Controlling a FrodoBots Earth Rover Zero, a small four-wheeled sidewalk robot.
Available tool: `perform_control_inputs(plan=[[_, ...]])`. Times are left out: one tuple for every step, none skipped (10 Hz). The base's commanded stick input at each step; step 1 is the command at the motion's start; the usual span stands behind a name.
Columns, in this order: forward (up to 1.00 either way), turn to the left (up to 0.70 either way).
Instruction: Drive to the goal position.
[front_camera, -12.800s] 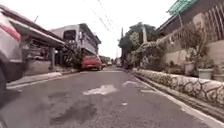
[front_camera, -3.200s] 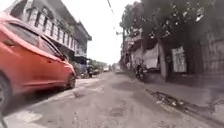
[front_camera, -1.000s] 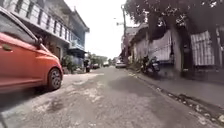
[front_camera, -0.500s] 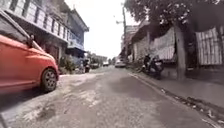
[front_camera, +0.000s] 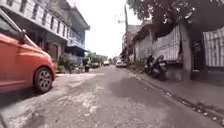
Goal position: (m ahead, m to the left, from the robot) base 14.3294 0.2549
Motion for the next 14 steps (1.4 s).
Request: perform_control_inputs(plan=[[0.70,0.00],[0.75,0.00],[0.85,0.00],[0.85,0.00],[0.85,0.00],[0.85,0.00],[0.85,0.00],[0.85,0.00],[0.85,0.00],[0.85,0.00],[0.88,0.00],[1.00,0.00],[1.00,0.00],[1.00,0.00]])
